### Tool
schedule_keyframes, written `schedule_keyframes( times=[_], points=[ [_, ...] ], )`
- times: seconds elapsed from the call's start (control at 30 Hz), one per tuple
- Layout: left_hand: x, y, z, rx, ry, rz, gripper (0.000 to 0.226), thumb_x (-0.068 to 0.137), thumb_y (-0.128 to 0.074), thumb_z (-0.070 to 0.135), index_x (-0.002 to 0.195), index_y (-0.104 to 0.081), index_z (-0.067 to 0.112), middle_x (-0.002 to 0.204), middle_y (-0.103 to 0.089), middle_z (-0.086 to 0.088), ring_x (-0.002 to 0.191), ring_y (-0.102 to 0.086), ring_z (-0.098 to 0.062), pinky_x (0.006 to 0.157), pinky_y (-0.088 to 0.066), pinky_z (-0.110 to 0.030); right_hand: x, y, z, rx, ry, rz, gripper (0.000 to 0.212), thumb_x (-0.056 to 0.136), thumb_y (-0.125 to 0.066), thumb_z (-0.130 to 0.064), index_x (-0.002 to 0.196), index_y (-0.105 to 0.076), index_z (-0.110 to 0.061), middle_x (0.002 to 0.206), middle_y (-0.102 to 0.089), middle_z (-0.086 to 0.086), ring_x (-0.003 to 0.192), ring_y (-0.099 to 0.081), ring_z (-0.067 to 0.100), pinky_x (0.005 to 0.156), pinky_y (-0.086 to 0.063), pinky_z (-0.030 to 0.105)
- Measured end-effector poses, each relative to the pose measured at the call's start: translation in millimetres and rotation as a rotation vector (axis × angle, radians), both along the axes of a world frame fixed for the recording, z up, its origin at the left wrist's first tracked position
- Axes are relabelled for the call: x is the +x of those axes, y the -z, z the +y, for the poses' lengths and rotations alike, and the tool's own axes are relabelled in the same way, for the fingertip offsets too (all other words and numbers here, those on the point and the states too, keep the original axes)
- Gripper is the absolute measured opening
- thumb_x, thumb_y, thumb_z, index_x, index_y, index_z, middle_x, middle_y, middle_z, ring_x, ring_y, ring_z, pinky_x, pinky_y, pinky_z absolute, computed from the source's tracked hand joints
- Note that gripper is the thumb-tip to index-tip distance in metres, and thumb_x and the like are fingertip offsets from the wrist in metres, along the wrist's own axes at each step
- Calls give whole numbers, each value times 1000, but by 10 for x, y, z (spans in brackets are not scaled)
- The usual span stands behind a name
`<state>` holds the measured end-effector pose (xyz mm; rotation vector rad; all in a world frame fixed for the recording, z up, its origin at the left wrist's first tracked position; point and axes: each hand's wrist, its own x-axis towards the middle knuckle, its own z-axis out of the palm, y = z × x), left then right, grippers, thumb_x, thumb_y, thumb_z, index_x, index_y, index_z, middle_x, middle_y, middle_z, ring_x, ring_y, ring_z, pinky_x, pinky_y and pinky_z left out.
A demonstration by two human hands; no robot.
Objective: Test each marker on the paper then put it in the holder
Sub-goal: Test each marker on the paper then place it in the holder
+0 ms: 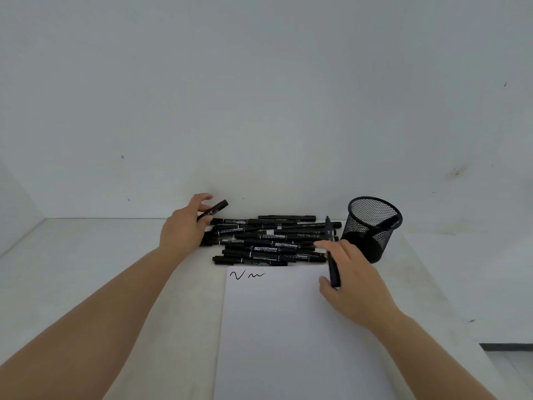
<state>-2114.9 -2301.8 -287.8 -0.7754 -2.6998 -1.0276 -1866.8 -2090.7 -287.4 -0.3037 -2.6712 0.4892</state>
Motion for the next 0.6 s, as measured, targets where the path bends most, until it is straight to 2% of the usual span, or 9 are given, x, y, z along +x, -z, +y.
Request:
schedule_keyframes(
  times=[0.1, 0.17, 0.27, 0.37, 0.43, 0.53, 0.6],
  points=[
    [70, 3, -35, 14, 0, -27, 21, 90, -54, 23, 109, -54, 33, 106, -66, 13, 85, -65, -16, 76, -48, -34, 210, 35, 137, 34, 28, -173, 52, 79, -58, -39, 128, -42, -30, 109, -41, -8, 105, -43, 12, 78, -39, 23],
    [147, 23, -32, 28, 4, -55, 17, 90, -54, 24, 105, -58, 31, 101, -67, 10, 81, -66, -15, 76, -49, -32, 313, 67, 193, 52, 53, -227, 40, 86, -52, -35, 125, -44, -29, 109, -42, -7, 106, -44, 12, 78, -39, 23],
    [274, 46, -16, 53, 37, -80, 18, 90, -55, 22, 106, -61, 27, 100, -68, 5, 88, -63, -16, 80, -47, -29, 426, 133, 233, 98, 109, -244, 26, 92, -40, -23, 116, -49, -24, 107, -45, -5, 104, -46, 13, 75, -42, 26],
    [405, 45, -3, 25, 101, -52, 27, 89, -52, 15, 113, -61, 25, 103, -66, 4, 91, -55, -11, 79, -37, -22, 508, 208, 241, 218, 198, -260, 22, 95, -34, -26, 109, -50, -23, 101, -46, -4, 96, -48, 16, 65, -43, 25],
    [477, 39, -4, -19, 134, -26, 32, 89, -50, 10, 118, -59, 21, 110, -63, 0, 97, -55, -16, 82, -34, -20, 539, 254, 237, 259, 242, -269, 20, 94, -33, -26, 105, -49, -23, 99, -44, -4, 91, -48, 16, 59, -40, 24],
    [594, -6, -21, -46, 164, -8, 33, 90, -51, 12, 122, -56, 20, 110, -59, -5, 104, -55, -22, 89, -38, -25, 558, 285, 237, 248, 264, -268, 16, 94, -35, -24, 102, -48, -23, 99, -41, -4, 88, -46, 17, 59, -40, 24],
    [681, -44, -28, -48, 192, -24, 32, 91, -52, 16, 121, -56, 24, 103, -60, -4, 96, -58, -20, 90, -43, -31, 558, 283, 233, 231, 271, -263, 15, 94, -36, -24, 102, -48, -22, 101, -41, -2, 89, -45, 17, 60, -40, 25]
  ],
)
